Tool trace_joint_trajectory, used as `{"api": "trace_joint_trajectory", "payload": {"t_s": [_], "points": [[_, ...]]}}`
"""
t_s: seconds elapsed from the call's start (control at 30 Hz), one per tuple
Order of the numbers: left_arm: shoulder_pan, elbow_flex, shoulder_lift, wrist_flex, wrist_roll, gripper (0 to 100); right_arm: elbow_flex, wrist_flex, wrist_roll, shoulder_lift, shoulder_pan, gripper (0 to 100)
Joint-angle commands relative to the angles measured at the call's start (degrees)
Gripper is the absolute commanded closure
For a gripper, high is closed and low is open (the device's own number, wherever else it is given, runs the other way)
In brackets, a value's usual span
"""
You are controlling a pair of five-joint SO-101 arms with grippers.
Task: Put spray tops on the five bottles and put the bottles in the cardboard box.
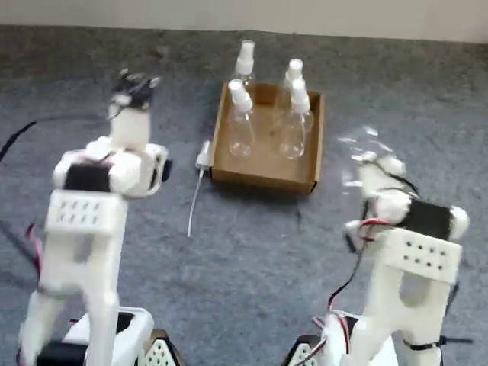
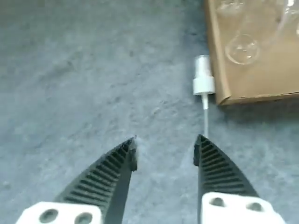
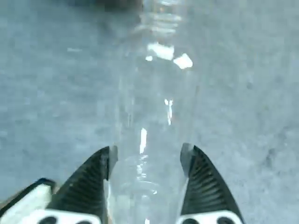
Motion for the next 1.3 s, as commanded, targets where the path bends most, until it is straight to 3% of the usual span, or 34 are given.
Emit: {"api": "trace_joint_trajectory", "payload": {"t_s": [0.0, 0.17, 0.37, 0.47, 0.73, 0.9, 1.1, 1.27], "points": [[4.5, -10.1, 11.0, 0.1, -0.3, 84, 9.7, -13.8, 4.7, -1.3, 9.2, 99.5], [5.4, -17.3, 26.1, -0.6, -0.2, 84, 21.1, -23.3, 6.8, -1.3, 11.4, 99.5], [2.7, -19.6, 37.0, -7.0, 0.0, 81, 26.0, -27.3, 6.5, -1.3, 11.0, 99.5], [0.5, -19.5, 38.3, -10.0, 0.1, 76, 26.6, -28.1, 4.7, -1.3, 10.9, 99.5], [1.3, -19.5, 38.5, -11.3, 1.9, 76, 26.6, -31.3, -5.3, -1.3, 6.5, 99.5], [2.7, -19.4, 38.5, -11.3, 2.0, 71, 26.8, -31.3, -5.7, -1.3, 6.7, 99.5], [3.2, -15.0, 38.6, -18.6, 2.1, 71, 27.8, -31.3, -5.6, -1.3, 6.5, 99.5], [3.6, -13.8, 38.7, -20.1, 1.8, 71, 27.9, -31.3, -5.5, -1.3, 6.5, 99.5]]}}
